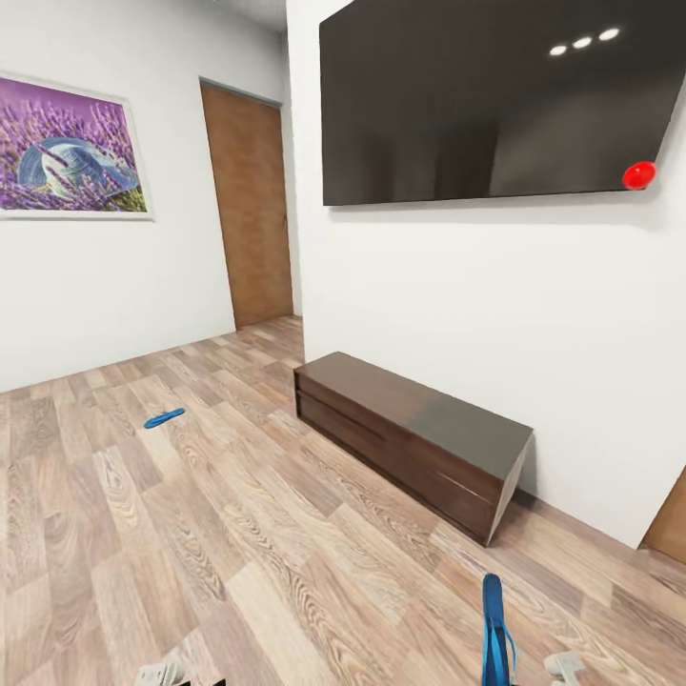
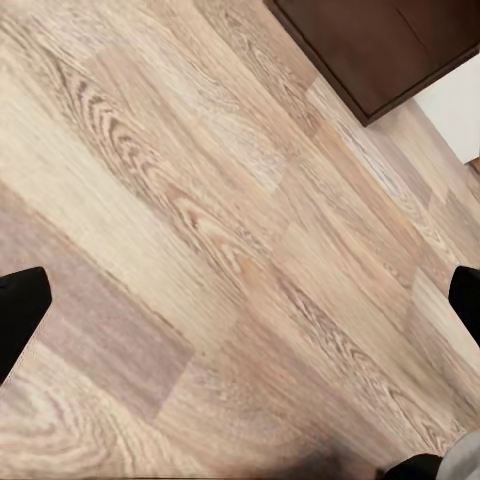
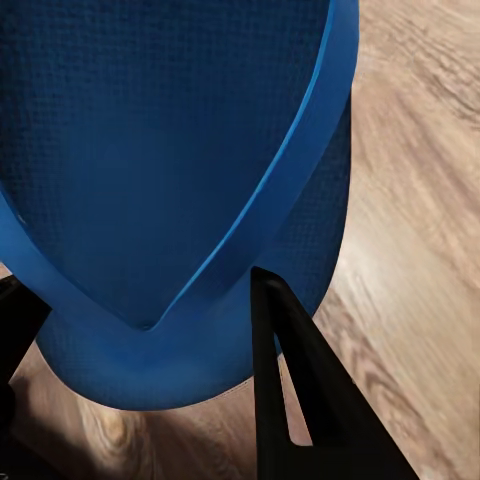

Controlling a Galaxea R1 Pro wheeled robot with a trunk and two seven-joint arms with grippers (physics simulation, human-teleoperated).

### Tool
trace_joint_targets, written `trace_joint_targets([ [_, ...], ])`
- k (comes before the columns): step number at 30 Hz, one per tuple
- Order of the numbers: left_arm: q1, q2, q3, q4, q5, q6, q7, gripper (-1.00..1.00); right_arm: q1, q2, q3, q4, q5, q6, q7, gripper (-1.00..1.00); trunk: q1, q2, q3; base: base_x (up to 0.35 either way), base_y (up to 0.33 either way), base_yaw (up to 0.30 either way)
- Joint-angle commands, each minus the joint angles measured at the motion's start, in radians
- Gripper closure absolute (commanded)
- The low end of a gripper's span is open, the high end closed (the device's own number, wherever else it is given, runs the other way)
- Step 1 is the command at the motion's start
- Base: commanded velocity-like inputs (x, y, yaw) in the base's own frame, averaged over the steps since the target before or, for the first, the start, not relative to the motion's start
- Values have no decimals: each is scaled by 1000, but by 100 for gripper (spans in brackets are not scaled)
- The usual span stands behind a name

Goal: In the bedroom, move the book from the bed onto either nightstand, and place the two sandals side by side next to the bed.

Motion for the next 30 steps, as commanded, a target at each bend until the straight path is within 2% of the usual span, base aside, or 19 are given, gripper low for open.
trace_joint_targets([
  [1,-1,0,1,0,8,10,-3,-100,-1,1,-9,-1,6,5,6,100,0,0,-1,0,0,289],
  [30,-1,0,1,0,8,10,-3,-100,-1,1,-9,-1,6,5,6,100,0,0,-1,0,0,289],
])
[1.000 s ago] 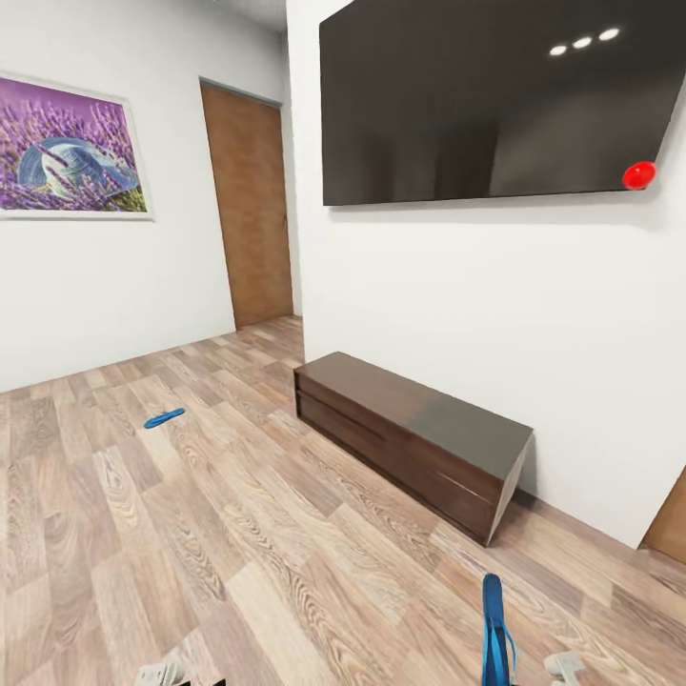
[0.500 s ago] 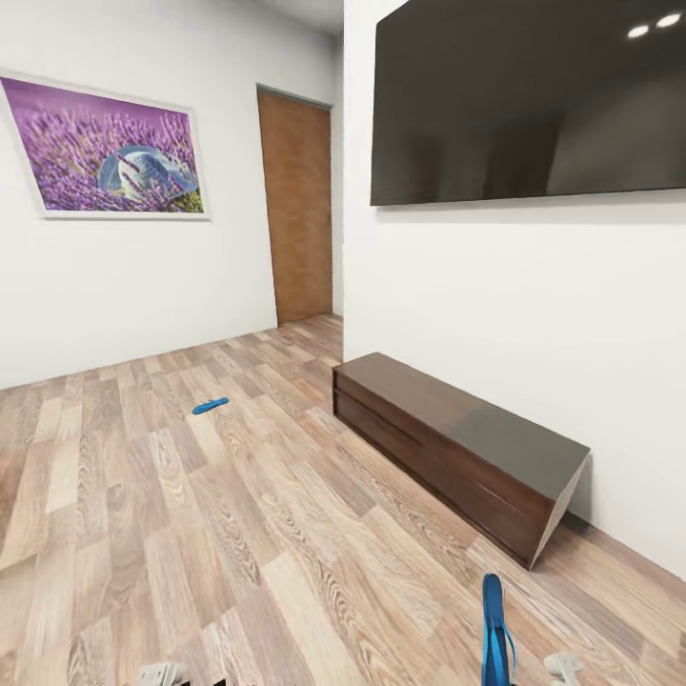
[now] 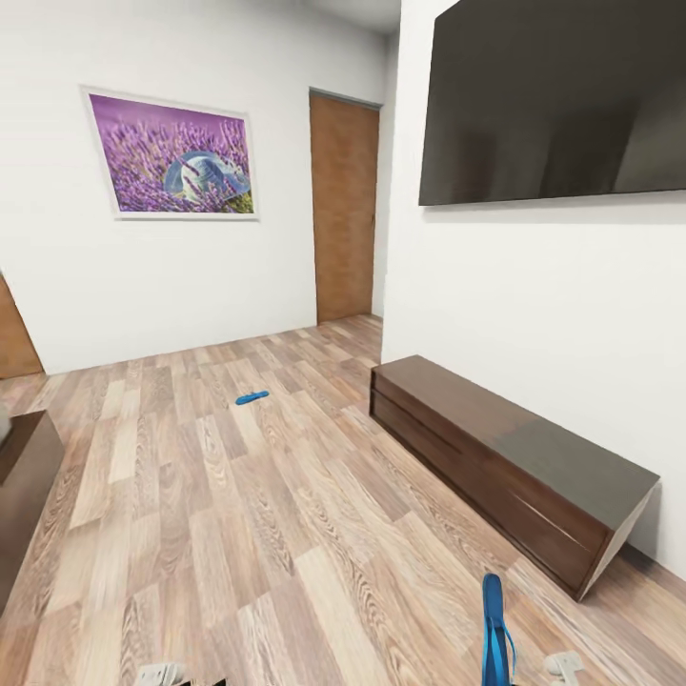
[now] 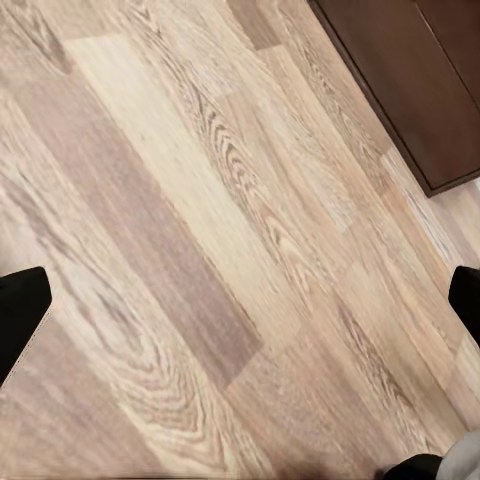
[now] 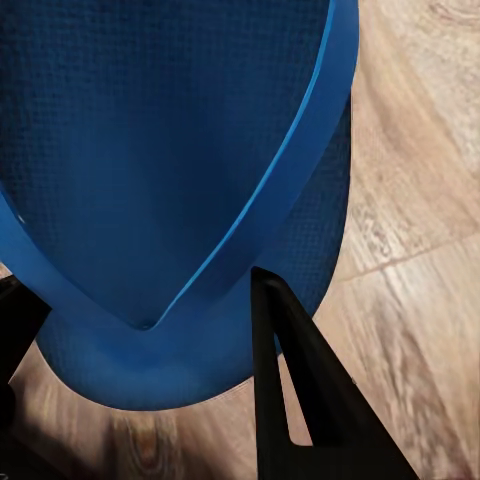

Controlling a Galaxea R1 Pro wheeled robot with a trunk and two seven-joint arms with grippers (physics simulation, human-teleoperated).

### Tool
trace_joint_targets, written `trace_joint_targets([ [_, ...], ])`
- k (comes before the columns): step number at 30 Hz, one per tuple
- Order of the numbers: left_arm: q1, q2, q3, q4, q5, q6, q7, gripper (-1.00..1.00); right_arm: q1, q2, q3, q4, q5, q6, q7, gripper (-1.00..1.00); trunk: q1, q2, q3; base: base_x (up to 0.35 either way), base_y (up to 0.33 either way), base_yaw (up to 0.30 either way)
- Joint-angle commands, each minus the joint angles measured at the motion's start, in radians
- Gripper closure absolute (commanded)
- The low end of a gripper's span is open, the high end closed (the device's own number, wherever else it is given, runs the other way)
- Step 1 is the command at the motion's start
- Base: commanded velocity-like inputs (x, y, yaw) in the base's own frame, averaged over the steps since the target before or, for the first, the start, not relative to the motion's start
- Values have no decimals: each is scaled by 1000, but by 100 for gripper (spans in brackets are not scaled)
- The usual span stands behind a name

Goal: In the bedroom, move the book from the bed onto either nightstand, and place the two sandals side by side next to the bed.

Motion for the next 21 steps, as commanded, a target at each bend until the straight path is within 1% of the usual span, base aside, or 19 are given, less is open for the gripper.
trace_joint_targets([
  [1,-1,0,1,0,8,10,-3,-100,-1,1,-9,-1,6,5,6,100,0,0,-1,0,0,289],
  [21,-1,0,1,0,8,10,-3,-100,-1,1,-9,-1,6,5,6,100,0,0,-1,0,0,289],
])
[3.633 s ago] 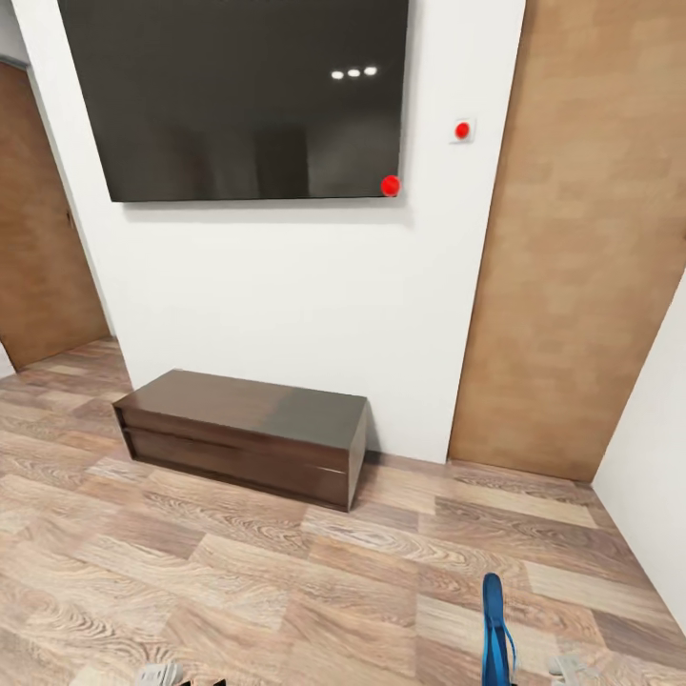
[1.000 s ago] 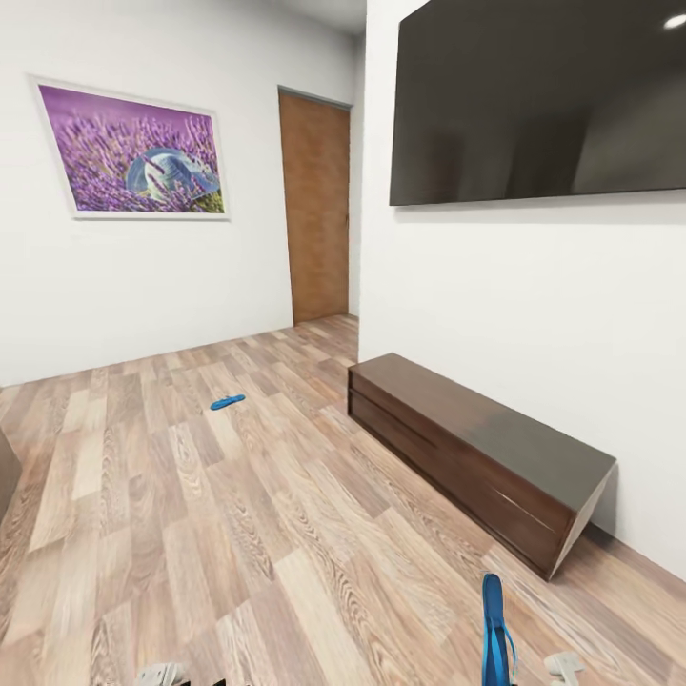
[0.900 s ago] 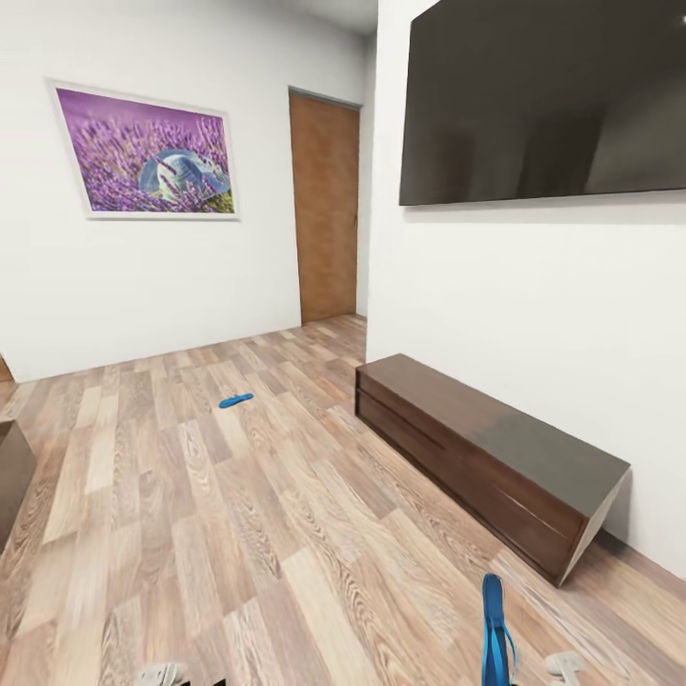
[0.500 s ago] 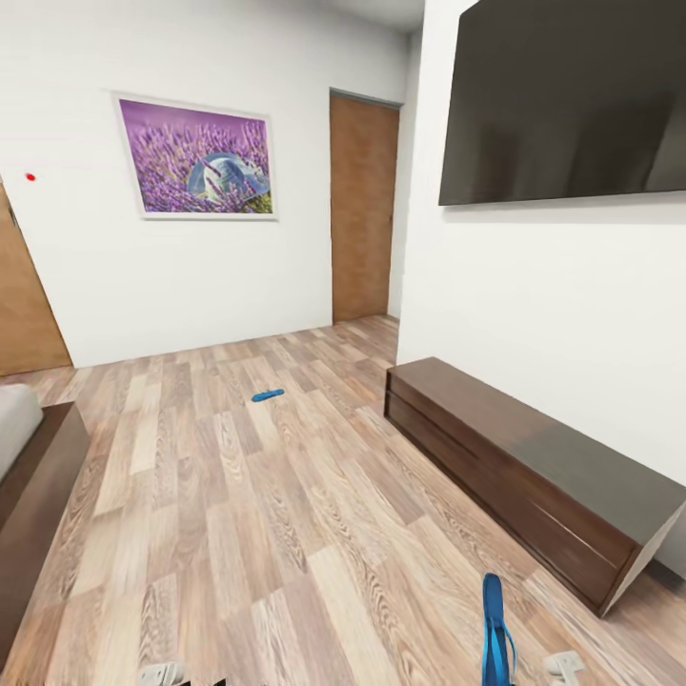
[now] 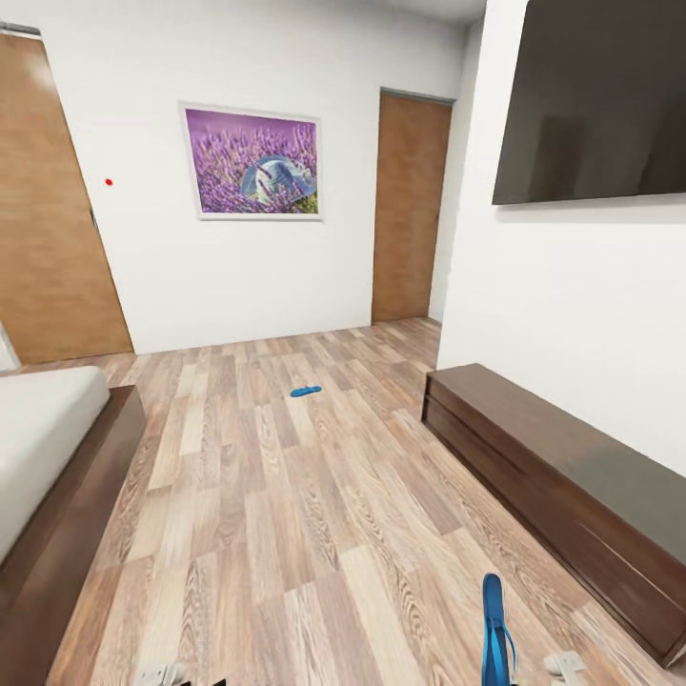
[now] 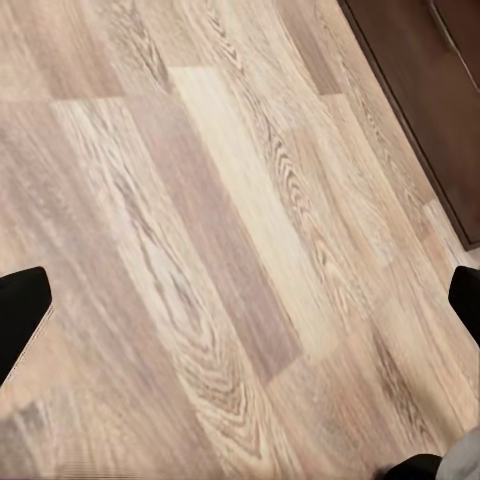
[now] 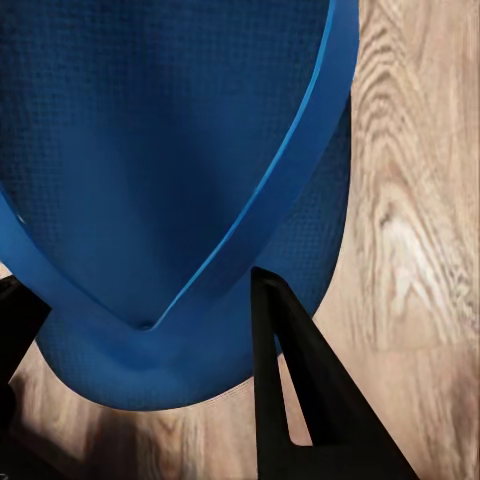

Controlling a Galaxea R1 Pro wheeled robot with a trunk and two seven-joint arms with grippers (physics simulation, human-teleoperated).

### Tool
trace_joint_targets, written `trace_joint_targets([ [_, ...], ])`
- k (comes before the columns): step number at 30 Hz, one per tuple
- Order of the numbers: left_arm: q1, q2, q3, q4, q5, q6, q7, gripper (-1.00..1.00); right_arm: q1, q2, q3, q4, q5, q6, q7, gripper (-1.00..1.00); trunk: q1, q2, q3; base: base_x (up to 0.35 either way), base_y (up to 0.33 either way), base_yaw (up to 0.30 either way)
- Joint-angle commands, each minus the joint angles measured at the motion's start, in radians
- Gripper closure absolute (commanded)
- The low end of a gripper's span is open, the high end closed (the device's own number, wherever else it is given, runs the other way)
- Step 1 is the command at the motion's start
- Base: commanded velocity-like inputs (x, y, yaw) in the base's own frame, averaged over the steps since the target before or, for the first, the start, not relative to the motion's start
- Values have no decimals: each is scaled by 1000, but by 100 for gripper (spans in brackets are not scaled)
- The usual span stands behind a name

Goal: In the bedroom, move the book from the bed onto either nightstand, and place the two sandals side by side next to the bed.

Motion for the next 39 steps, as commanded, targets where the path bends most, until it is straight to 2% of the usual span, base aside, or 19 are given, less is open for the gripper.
trace_joint_targets([
  [1,-1,0,1,0,8,10,-3,-100,-1,1,-9,-1,6,5,6,100,0,0,-1,0,0,289],
  [39,-1,-1,1,0,8,10,-3,-100,-1,1,-9,-1,6,5,6,100,0,0,-1,0,0,289],
])
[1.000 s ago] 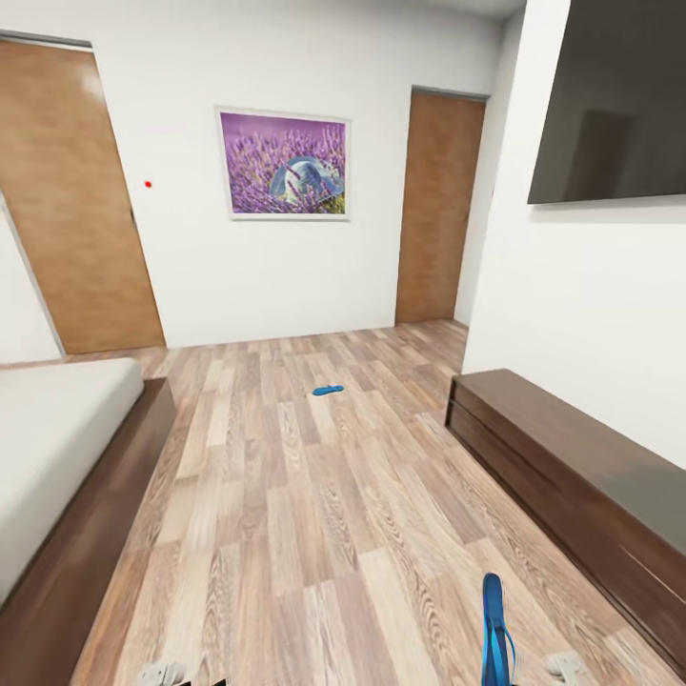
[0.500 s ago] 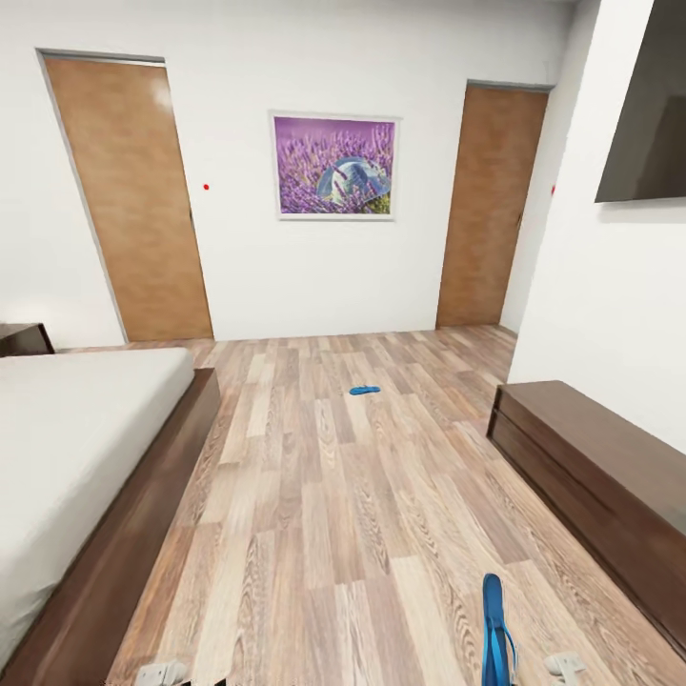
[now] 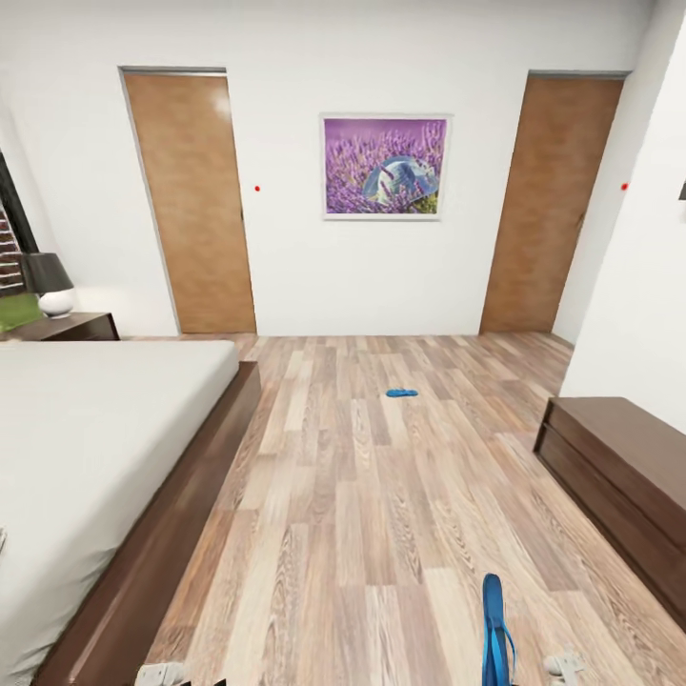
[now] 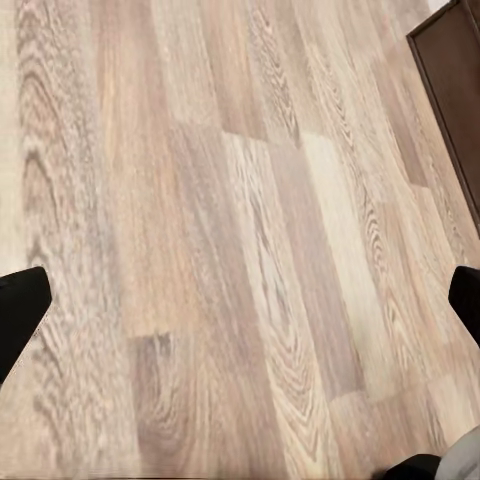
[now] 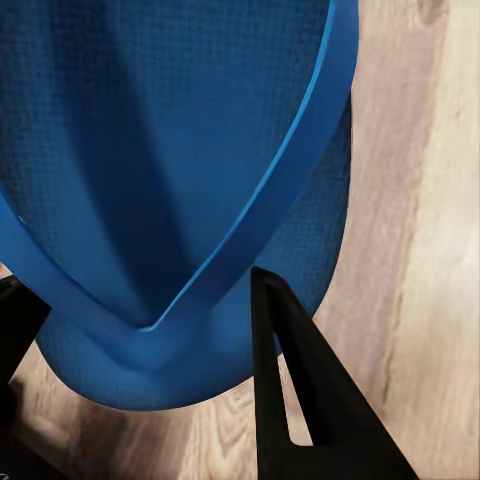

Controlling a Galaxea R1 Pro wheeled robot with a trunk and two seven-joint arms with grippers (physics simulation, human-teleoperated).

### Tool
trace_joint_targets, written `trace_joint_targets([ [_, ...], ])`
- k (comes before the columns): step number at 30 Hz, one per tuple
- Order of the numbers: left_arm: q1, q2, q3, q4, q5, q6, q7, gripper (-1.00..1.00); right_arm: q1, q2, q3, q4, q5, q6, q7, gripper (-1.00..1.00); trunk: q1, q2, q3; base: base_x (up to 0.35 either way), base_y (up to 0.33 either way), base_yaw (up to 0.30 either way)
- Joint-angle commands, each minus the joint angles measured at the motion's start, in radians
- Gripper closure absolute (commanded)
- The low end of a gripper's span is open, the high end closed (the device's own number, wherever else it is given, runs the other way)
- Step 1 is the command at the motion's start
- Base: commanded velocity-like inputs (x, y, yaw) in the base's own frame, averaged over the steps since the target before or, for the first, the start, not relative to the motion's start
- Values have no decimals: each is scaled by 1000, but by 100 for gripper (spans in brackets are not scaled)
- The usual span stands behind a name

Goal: In the bedroom, move the book from the bed onto either nightstand, and place the two sandals side by side next to the bed.

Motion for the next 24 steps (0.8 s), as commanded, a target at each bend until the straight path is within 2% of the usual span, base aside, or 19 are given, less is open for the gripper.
trace_joint_targets([
  [1,-1,0,1,0,8,10,-3,-100,-1,1,-9,-1,6,5,6,100,0,0,-1,0,0,276],
  [6,-1,0,1,0,8,10,-3,-100,-1,1,-9,0,6,4,8,100,0,0,-1,0,0,100],
  [24,-1,0,1,0,8,10,-3,-100,-1,2,-6,2,6,4,9,100,0,0,-1,0,0,2],
])
